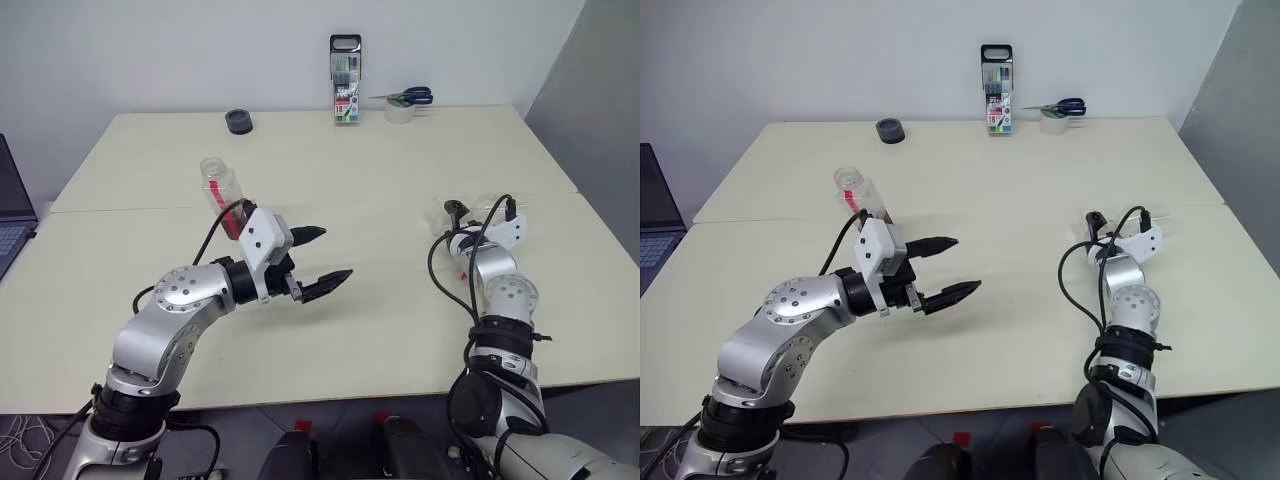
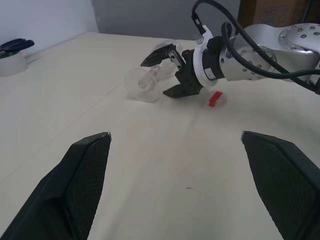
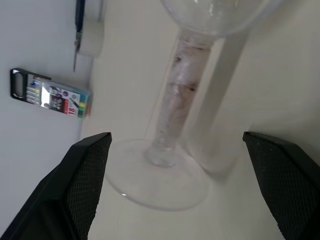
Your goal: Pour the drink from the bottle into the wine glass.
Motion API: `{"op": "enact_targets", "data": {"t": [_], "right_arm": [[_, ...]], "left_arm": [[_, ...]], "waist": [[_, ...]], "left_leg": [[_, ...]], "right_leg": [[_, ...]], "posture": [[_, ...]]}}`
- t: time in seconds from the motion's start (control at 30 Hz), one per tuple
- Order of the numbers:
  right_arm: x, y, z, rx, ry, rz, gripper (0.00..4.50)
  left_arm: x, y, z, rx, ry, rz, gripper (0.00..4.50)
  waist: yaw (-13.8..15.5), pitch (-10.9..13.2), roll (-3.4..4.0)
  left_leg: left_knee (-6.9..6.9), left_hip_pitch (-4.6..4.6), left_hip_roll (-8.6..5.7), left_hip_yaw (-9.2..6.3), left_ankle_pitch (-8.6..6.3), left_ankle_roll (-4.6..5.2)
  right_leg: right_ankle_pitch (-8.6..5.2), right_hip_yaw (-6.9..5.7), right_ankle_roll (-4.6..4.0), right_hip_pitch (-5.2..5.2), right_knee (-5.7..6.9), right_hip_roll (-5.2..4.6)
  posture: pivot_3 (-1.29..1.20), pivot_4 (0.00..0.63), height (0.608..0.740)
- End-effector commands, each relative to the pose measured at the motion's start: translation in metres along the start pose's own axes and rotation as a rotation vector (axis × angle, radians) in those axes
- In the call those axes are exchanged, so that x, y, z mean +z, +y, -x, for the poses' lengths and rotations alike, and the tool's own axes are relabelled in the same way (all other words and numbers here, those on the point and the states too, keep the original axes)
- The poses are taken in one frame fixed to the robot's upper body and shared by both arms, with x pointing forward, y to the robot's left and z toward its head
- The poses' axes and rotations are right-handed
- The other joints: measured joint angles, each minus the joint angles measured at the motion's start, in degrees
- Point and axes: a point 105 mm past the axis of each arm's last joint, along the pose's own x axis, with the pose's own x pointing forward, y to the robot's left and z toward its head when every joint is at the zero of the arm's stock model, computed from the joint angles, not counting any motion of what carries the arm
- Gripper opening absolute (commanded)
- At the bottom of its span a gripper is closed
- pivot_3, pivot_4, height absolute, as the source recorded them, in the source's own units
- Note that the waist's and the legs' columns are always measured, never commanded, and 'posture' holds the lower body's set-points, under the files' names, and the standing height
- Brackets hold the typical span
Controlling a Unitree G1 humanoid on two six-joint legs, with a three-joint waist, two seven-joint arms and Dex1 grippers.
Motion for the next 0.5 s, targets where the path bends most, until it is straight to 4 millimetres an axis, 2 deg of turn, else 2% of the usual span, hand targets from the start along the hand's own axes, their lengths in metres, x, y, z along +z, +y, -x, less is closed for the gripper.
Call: {"op": "enact_targets", "data": {"t": [0.03,0.23,0.37,0.5], "right_arm": [[0.006,0.009,-0.006,0.011,-0.041,-0.01,4.5],[0.013,0.009,-0.017,-0.008,-0.076,-0.049,4.5],[0.01,0.006,-0.027,-0.045,-0.06,-0.031,4.5],[0.016,0.018,-0.036,-0.029,-0.059,-0.015,4.5]], "left_arm": [[0.016,0.005,0.004,0.021,-0.039,-0.052,4.46],[0.015,0.006,0.009,0.028,-0.027,-0.067,4.46],[0.015,0.01,0.011,0.052,-0.025,-0.076,4.46],[0.018,0.008,0.009,0.048,-0.034,-0.08,4.46]], "waist": [[0.0,0.0,0.0],[-0.1,0.0,0.01],[-0.2,0.0,0.01],[-0.2,0.0,0.01]], "left_leg": [[0.0,0.0,0.0,0.0,0.0,0.0],[-0.01,0.01,0.01,0.0,0.02,-0.03],[-0.01,0.01,0.02,0.01,0.01,-0.02],[0.0,0.04,0.0,0.03,0.0,0.01]], "right_leg": [[0.0,0.0,0.0,0.0,0.0,0.0],[0.0,0.0,0.0,-0.01,0.0,0.01],[0.0,0.0,0.0,0.0,0.0,0.01],[0.0,0.01,-0.01,0.05,-0.01,0.0]], "posture": [[0.0,0.15,0.74],[0.0,0.15,0.74],[0.0,0.15,0.74],[0.0,0.15,0.74]]}}
